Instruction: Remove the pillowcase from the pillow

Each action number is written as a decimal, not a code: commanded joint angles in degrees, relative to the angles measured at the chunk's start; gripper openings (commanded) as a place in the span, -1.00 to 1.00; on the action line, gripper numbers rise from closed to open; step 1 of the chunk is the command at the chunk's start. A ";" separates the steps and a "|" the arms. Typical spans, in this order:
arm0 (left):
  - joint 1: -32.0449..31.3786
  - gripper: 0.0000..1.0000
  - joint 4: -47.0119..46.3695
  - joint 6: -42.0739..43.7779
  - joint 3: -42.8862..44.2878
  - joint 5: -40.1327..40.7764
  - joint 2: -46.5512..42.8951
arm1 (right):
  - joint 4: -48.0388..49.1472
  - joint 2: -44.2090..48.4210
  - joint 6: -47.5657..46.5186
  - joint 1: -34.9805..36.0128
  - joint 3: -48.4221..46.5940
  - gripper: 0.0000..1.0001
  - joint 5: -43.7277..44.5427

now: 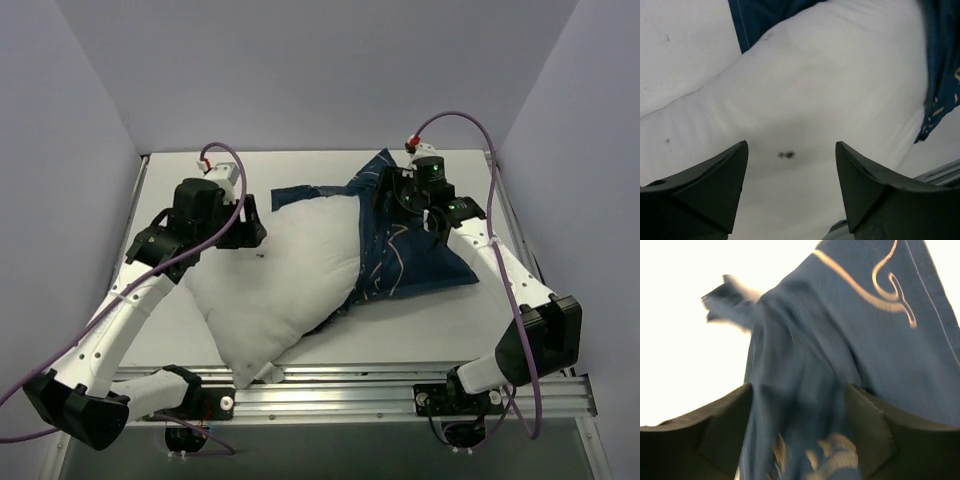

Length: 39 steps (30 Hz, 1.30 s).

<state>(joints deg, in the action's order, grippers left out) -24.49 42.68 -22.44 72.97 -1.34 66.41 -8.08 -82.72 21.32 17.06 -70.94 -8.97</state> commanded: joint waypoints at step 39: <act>-34.84 -0.20 -24.23 5.91 -11.10 26.48 21.74 | 10.88 26.04 7.06 15.72 35.51 0.86 5.80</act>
<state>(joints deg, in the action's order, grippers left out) -59.53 18.94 -14.46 62.43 25.56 86.50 -2.13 -55.20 25.93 31.22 -36.40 -6.31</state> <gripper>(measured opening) 0.444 0.938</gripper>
